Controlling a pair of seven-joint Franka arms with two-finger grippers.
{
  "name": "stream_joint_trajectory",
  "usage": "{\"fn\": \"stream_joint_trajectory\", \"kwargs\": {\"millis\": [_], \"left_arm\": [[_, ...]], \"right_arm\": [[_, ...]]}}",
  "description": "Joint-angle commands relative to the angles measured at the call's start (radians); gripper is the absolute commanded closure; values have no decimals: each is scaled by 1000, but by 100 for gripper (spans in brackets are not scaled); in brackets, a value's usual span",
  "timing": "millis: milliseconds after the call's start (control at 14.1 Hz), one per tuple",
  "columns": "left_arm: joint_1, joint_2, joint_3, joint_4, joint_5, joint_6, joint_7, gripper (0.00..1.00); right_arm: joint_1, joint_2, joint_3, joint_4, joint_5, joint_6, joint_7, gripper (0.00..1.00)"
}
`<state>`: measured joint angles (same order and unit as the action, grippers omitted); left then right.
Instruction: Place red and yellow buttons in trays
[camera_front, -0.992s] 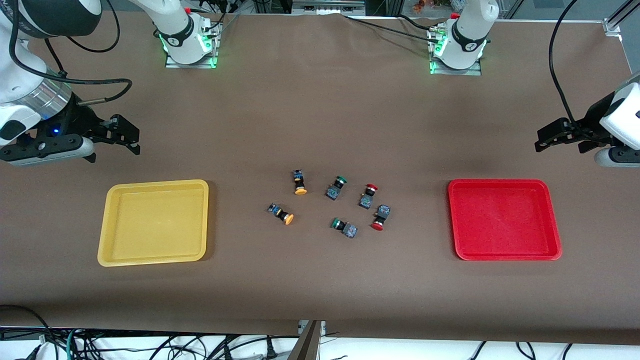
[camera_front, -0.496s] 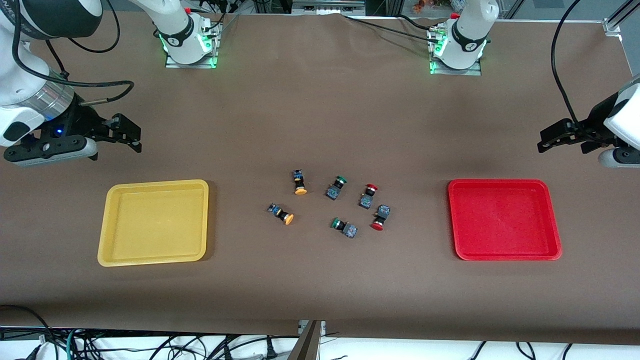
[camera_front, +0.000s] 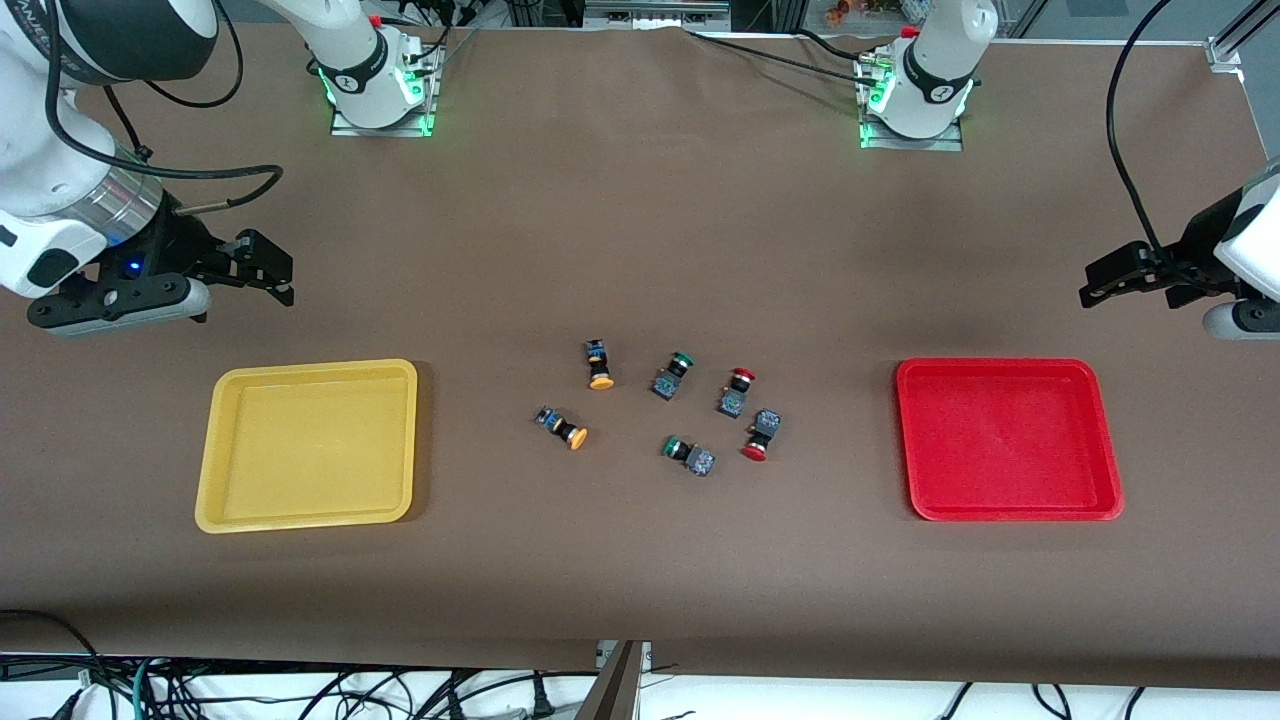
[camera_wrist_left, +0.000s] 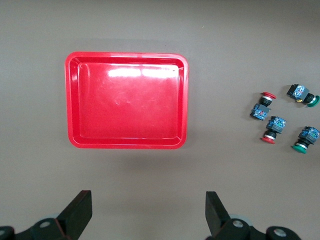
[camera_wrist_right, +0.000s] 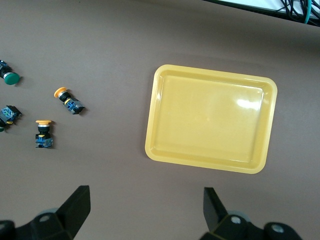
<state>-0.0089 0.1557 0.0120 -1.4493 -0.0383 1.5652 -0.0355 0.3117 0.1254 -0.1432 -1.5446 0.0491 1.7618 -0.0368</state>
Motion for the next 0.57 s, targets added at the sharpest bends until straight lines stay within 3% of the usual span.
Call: {"fn": "stream_joint_trajectory", "kwargs": {"millis": [0,213,496], "left_arm": [[6,44,-15,23,6,-13,12,0],[-11,90,-50,18,8,-10,11,0],[-75,161,-50,33,11,-2,-3,0]], "right_arm": [[0,7,7,3,40,-1,9,0],[0,85,10,7,28,8,-8,0],[38,105,14,1,23,7,5,0]]}}
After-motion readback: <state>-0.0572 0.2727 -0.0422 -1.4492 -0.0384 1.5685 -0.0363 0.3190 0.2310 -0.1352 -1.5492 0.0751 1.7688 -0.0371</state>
